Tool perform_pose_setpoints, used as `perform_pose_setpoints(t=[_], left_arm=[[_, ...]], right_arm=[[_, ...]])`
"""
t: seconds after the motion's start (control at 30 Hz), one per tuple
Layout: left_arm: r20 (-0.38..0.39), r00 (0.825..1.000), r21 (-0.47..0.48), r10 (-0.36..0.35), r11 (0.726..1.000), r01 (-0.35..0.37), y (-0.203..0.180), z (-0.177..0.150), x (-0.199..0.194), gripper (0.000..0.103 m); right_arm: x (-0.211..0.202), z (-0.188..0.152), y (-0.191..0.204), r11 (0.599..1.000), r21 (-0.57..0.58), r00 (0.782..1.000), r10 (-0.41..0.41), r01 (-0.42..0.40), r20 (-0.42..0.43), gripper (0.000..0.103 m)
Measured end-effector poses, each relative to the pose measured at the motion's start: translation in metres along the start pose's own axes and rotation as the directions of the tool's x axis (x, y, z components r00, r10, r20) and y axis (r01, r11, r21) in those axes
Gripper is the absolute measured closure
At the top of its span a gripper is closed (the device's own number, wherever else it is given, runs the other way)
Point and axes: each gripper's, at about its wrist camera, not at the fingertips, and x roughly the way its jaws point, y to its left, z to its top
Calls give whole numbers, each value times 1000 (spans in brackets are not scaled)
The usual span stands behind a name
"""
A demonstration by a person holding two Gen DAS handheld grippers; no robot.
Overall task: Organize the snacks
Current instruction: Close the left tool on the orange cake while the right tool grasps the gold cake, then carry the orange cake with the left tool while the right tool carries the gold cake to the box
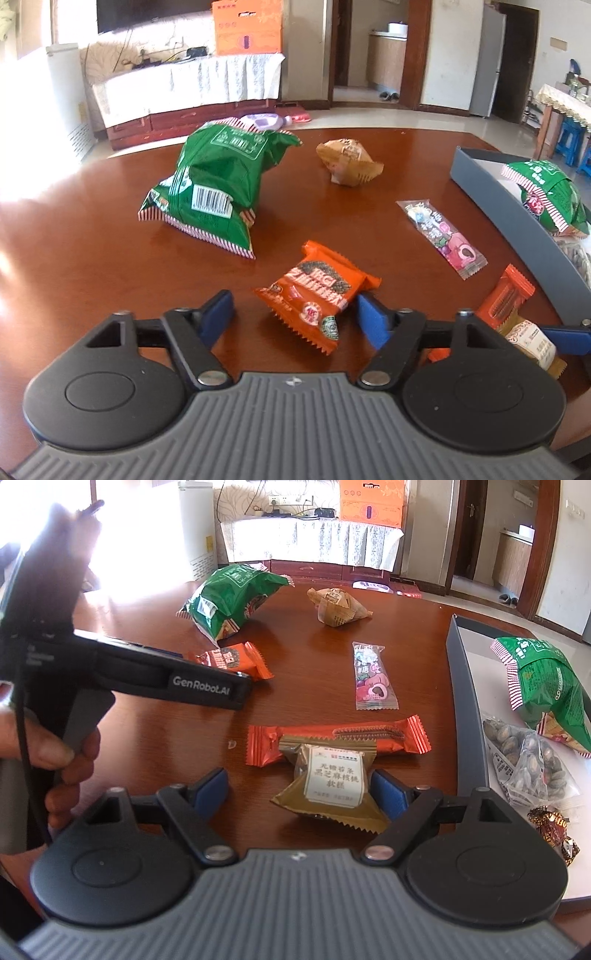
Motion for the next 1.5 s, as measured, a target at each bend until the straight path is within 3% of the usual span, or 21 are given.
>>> perform_pose_setpoints(t=[0.03,0.3,0.33,0.37,0.4,0.53,1.3,1.5], left_arm=[[3,1000,-3,-13,1000,13,1,0,-1,40],[13,998,-22,-65,998,66,6,3,-1,48],[13,998,-16,-65,998,65,5,2,-1,49],[15,998,-8,-62,998,62,4,2,-2,49],[15,998,-3,-61,998,61,4,3,-2,50],[12,998,8,-66,998,65,2,3,-5,56],[119,992,-17,-32,999,35,-12,25,-32,56],[136,990,25,47,998,-51,-30,35,-42,56]], right_arm=[[0,0,-1,1000,3,1000,1,-1,-1,17],[0,3,-3,1000,6,1000,12,-11,-18,19],[0,3,-3,1000,8,1000,11,-11,-15,28],[-2,4,-4,1000,9,1000,8,-8,-12,45],[-3,4,-5,1000,13,1000,7,-7,-8,49],[-5,3,-5,1000,5,1000,16,-16,-12,49],[-43,10,14,999,-47,992,9,-3,124,51],[-44,10,7,1000,-31,993,0,4,117,51]])
